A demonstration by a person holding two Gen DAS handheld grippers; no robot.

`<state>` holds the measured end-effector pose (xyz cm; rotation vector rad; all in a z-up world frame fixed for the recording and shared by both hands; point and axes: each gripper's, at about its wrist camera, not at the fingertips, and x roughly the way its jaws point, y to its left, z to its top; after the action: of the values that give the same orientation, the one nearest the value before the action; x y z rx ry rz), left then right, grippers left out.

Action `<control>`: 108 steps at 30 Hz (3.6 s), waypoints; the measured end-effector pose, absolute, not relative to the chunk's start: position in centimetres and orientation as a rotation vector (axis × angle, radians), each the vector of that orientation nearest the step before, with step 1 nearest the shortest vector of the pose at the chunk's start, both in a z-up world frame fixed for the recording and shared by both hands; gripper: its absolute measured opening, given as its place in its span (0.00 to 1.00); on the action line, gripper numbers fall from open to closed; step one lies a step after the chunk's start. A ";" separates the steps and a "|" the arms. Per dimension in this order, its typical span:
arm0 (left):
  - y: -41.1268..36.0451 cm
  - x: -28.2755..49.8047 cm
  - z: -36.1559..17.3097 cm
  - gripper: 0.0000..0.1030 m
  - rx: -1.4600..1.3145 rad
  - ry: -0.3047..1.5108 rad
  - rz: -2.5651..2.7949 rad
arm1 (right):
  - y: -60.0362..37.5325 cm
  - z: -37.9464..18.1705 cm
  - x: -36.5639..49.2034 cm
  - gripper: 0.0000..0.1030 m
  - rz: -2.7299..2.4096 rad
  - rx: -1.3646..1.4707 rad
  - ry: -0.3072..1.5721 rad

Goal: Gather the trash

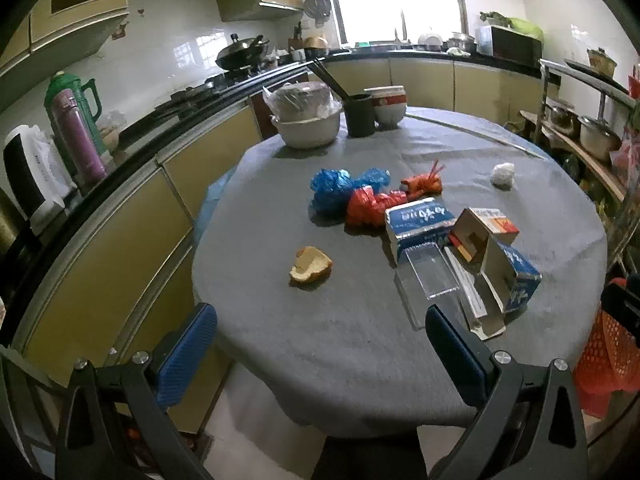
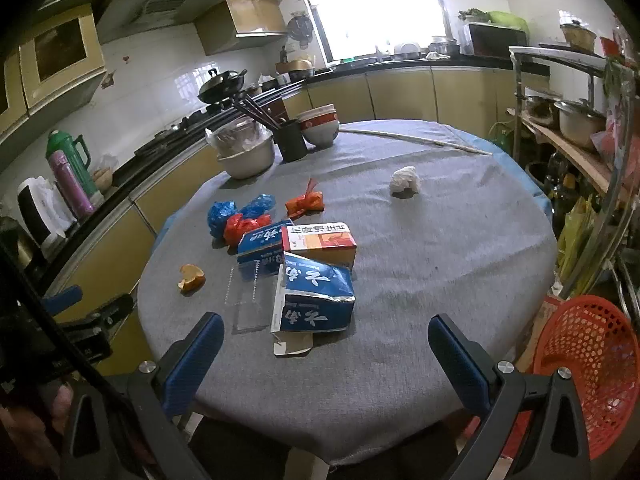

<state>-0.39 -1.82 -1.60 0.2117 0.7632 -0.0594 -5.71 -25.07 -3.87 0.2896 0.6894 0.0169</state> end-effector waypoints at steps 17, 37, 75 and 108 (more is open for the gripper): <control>-1.9 2.4 -5.3 1.00 0.157 0.946 -0.161 | -26.6 -7.1 -3.7 0.91 0.067 0.382 0.751; -2.6 7.6 -7.3 1.00 0.047 1.095 -0.255 | -26.5 -12.0 5.7 0.89 0.101 0.560 0.928; -6.1 10.5 -10.9 0.45 -0.117 1.193 -0.336 | -30.3 -11.0 -0.4 0.70 0.092 0.558 0.774; -36.1 -5.2 -7.4 0.46 0.402 1.112 -1.154 | -51.5 -13.5 -23.3 0.72 -0.512 0.848 0.621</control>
<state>-5.18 -36.07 -7.44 0.4016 1.1124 -1.1537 -23.26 -51.48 -13.48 0.8483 0.6206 -0.5121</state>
